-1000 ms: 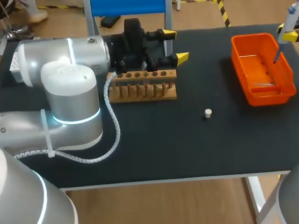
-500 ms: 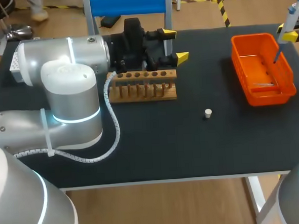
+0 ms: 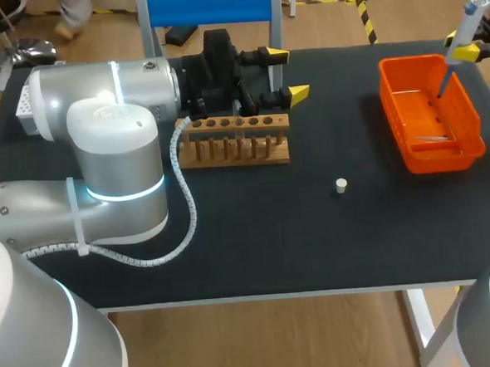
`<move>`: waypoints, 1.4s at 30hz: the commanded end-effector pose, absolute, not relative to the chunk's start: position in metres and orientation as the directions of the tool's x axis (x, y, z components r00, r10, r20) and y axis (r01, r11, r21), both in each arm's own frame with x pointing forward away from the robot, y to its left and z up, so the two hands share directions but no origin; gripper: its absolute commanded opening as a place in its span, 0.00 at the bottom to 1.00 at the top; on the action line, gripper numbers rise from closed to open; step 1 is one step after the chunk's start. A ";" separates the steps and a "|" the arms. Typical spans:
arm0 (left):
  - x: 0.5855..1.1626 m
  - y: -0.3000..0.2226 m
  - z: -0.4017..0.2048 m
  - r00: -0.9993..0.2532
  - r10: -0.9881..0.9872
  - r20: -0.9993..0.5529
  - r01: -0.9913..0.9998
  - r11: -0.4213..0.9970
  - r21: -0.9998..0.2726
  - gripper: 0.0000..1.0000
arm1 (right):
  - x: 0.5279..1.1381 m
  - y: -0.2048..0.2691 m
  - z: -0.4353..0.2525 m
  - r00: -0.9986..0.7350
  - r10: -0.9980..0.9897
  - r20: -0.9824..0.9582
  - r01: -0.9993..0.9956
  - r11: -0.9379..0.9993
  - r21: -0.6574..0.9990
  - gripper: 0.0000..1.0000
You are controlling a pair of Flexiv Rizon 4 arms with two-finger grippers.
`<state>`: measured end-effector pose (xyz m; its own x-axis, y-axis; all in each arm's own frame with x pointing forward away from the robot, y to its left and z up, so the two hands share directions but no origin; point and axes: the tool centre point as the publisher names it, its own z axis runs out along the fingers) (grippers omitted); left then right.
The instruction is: Invert the test tube, pick up the pipette, mount the tip to pipette, aspirate from beaker and dispense into the tube, eject the tip, return the pipette, and cap with the stopper.
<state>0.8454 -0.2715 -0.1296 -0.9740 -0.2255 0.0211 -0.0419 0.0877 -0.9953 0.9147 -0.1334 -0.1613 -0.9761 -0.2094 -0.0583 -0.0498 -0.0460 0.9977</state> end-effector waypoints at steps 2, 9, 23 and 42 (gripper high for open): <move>0.845 -0.273 -0.131 -0.973 -0.230 0.019 -0.039 0.083 -0.996 1.00 | 0.895 -0.095 -0.154 -0.990 -0.123 -0.067 -0.068 0.002 0.998 0.00; 0.845 -0.273 -0.131 -0.973 -0.230 0.019 -0.039 0.083 -0.996 1.00 | 0.886 -0.058 -0.159 -0.990 -0.118 -0.073 -0.075 0.005 0.997 0.00; 0.845 -0.273 -0.131 -0.973 -0.230 0.019 -0.039 0.083 -0.996 1.00 | 0.863 -0.020 -0.150 -0.990 -0.124 -0.064 -0.060 -0.031 0.998 0.00; 0.845 -0.273 -0.131 -0.973 -0.230 0.019 -0.039 0.083 -0.996 1.00 | 0.863 -0.020 -0.150 -0.990 -0.124 -0.064 -0.060 -0.031 0.998 0.00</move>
